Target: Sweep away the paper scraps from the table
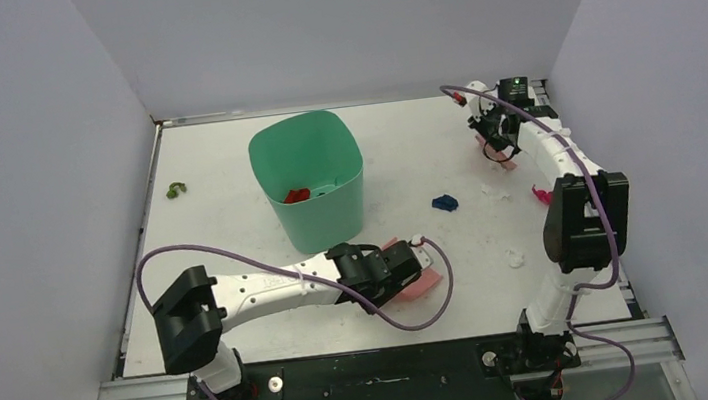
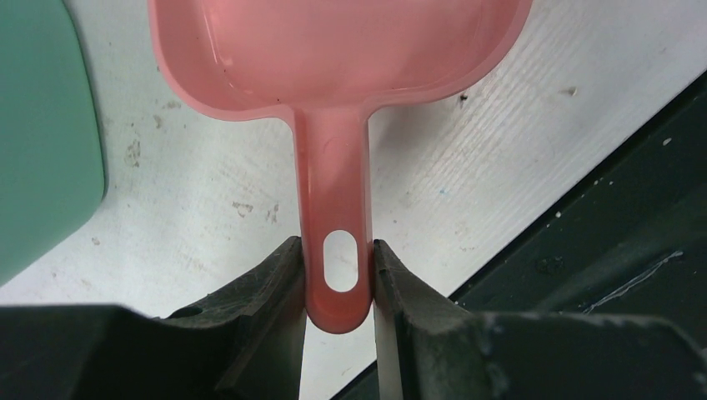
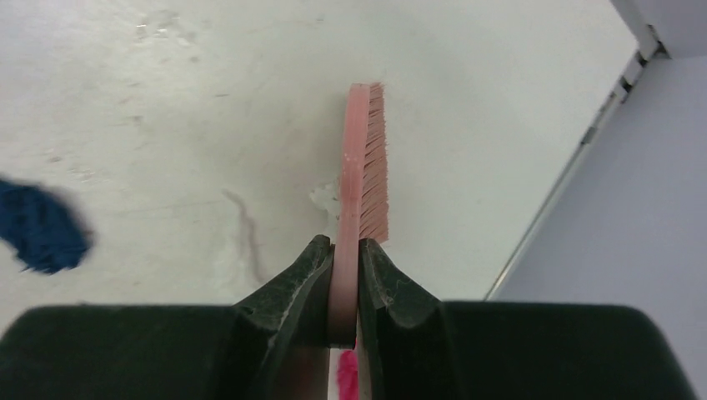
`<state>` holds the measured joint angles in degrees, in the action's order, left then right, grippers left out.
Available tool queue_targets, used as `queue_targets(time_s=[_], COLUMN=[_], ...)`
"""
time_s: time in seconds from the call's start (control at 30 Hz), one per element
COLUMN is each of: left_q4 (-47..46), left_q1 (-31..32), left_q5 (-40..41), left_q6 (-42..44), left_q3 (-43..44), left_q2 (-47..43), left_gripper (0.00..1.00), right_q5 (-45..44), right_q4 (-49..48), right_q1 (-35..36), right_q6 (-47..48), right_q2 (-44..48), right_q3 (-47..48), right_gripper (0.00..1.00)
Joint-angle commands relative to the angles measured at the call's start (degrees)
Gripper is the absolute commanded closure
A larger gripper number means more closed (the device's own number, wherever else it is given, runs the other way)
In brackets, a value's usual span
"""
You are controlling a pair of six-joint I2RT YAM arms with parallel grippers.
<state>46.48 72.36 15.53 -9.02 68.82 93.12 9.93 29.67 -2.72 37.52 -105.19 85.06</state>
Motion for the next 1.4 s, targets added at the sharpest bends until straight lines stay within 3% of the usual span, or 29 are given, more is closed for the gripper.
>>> queue_targets(time_s=[0.0, 0.37, 0.67, 0.97, 1.13, 1.37], left_q4=[-3.43, -4.67, -6.48, -9.37, -11.19, -13.57], left_q1=[-0.48, -1.79, -3.48, -3.56, -3.3, -1.97], left_q5=[-2.29, -3.5, -3.33, -1.47, -2.41, -2.11], left_q6=[1.81, 2.48, 2.97, 1.87, 1.37, 1.58], left_q3=[4.88, 12.16, 15.87, 14.09, 12.0, 9.01], left_q2=[3.2, 11.84, 15.99, 15.23, 13.46, 9.8], left_gripper=[1.0, 1.0, 1.0, 1.0, 1.0, 1.0], right_q5=[7.54, 21.76, 26.91, 33.47, 32.92, 30.91], right_q4=[7.47, 13.26, 19.2, 31.06, 31.89, 31.41], right_q1=[2.32, 7.02, 11.32, 11.64, 11.18, 3.66], right_q6=[-6.71, -12.68, -13.15, -9.51, -9.74, -10.29], right_q2=[4.57, 11.9, 20.71, 25.96, 28.83, 30.5], right_q3=[-6.92, -14.22, -18.48, -15.1, -12.4, -5.18], right_gripper=[0.95, 0.95, 0.95, 0.95, 0.95, 0.95])
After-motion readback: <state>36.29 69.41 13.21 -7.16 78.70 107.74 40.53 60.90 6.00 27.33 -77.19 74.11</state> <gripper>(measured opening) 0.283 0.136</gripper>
